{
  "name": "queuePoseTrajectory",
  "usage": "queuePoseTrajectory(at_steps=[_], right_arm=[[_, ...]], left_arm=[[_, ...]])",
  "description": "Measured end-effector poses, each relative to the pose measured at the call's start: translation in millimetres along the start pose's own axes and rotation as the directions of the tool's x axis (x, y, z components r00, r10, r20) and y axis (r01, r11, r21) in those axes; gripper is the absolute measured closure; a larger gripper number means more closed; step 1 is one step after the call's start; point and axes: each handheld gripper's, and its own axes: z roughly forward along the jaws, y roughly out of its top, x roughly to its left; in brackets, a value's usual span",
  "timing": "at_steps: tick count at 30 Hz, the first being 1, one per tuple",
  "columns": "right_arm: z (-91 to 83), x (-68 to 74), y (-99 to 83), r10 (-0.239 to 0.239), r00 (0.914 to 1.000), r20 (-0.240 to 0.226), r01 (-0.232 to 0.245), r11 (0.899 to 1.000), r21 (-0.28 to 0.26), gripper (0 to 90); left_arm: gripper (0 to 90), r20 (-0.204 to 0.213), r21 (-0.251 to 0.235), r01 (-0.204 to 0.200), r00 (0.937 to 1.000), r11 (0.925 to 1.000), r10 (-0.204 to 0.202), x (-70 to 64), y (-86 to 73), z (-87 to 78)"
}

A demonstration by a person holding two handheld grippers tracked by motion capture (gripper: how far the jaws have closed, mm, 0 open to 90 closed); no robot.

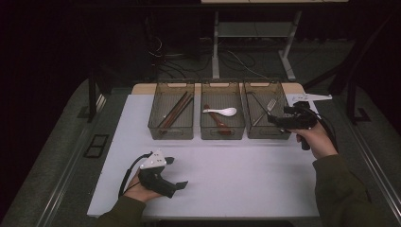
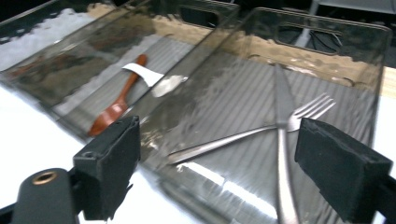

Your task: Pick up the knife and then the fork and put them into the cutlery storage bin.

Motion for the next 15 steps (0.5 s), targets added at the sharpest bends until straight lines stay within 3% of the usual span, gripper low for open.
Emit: queuePoseTrajectory(at_steps=[8, 15], right_arm=[[-14.9, 18.2, -20.9, -0.028, 0.9986, -0.046, 0.027, 0.999, -0.031, 14.5], [-23.0, 30.7, -41.5, -0.053, 0.9959, -0.074, 0.051, 0.998, -0.026, 14.5]], left_arm=[[0.0, -0.005, 0.001, 0.001, 1.0000, 1.0000, -0.001, 0.1, 0.1, 0.1], [0.0, -0.006, 0.000, 0.001, 1.0000, 1.0000, -0.001, 0.1, 0.2, 0.0]])
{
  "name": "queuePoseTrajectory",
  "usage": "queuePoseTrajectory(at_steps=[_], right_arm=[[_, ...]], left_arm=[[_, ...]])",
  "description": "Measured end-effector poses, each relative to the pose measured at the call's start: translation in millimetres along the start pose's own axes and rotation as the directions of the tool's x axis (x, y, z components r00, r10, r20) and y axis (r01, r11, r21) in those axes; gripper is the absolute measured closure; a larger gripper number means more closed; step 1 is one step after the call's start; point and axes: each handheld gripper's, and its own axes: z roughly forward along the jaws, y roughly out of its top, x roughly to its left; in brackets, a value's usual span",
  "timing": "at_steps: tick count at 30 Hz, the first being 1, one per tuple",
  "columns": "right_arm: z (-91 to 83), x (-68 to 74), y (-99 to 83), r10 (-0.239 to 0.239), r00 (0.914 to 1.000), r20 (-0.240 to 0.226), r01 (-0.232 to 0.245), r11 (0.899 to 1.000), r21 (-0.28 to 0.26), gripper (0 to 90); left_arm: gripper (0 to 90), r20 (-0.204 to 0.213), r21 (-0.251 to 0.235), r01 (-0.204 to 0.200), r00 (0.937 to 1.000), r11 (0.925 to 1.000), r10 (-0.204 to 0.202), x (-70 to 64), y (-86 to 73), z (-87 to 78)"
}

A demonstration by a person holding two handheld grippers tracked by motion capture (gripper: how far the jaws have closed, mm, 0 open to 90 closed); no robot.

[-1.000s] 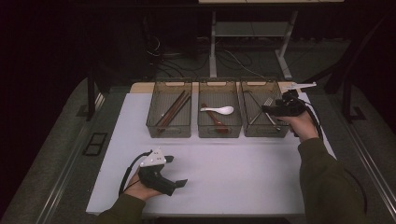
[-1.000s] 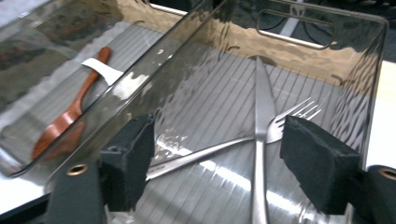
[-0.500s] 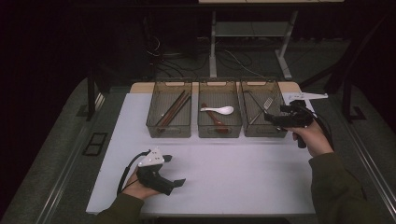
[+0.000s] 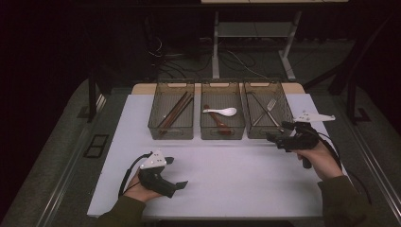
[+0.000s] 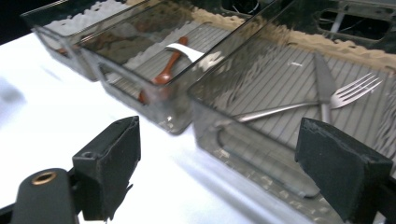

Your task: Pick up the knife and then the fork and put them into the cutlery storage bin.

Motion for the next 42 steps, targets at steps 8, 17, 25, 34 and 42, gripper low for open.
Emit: queuePoseTrajectory(at_steps=[8, 17, 25, 34, 42], right_arm=[[-7.3, 15.9, -27.7, -0.033, 0.9987, -0.038, 0.033, 0.999, -0.007, 14.5], [-14.6, 25.6, -54.8, -0.046, 0.9972, -0.059, 0.045, 0.999, -0.006, 14.5], [-18.4, 33.7, -71.5, -0.051, 0.9970, -0.058, 0.051, 0.999, 0.004, 14.5], [-24.1, 43.2, -83.9, -0.070, 0.9950, -0.072, 0.071, 0.997, 0.018, 14.5], [-23.0, 44.9, -91.2, -0.069, 0.9940, -0.084, 0.073, 0.996, 0.051, 14.5]], left_arm=[[0.0, -0.008, -0.012, -0.001, 1.0000, 0.9999, 0.001, -0.1, 0.5, -1.7], [0.0, -0.010, -0.012, 0.001, 0.9999, 0.9999, -0.001, -0.1, 0.4, -1.6], [0.0, -0.012, -0.014, 0.002, 0.9999, 0.9999, -0.002, -0.1, 0.6, -2.2], [0.0, -0.013, -0.014, 0.003, 0.9999, 0.9999, -0.003, -0.4, 0.6, -2.7], [0.0, -0.017, -0.012, 0.002, 0.9999, 0.9999, -0.002, -0.5, 0.8, -3.5]])
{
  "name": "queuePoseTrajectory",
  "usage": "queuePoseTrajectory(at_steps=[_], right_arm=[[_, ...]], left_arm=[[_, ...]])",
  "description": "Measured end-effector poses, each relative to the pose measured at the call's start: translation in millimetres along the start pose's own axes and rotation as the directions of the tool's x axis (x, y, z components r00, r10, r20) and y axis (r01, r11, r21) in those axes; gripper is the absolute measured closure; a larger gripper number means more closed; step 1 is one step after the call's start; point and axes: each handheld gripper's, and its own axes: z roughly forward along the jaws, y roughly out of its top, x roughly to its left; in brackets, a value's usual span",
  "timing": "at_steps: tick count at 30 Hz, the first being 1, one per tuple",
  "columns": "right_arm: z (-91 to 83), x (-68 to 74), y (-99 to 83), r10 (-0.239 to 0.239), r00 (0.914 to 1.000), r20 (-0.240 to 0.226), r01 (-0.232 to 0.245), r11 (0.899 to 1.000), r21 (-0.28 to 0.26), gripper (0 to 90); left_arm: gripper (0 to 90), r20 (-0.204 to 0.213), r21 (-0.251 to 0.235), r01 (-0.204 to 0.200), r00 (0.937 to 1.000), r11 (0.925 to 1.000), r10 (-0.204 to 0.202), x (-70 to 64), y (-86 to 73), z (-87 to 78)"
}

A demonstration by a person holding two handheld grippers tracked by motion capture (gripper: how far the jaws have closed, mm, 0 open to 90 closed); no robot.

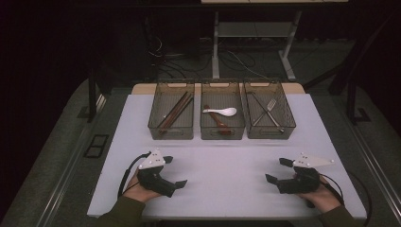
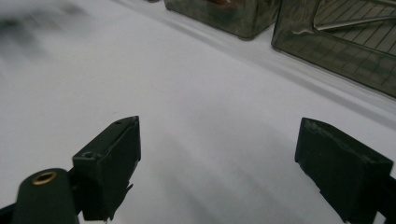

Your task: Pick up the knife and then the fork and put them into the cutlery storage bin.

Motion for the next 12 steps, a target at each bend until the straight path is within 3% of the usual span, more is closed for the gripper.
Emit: queuePoseTrajectory(at_steps=[12], right_arm=[[0.8, 1.1, 0.2, -0.012, 0.9999, -0.007, 0.012, 1.000, 0.005, 14.5]], left_arm=[[0.0, -0.001, 0.000, 0.001, 1.0000, 1.0000, -0.001, 0.3, -0.1, 0.4]])
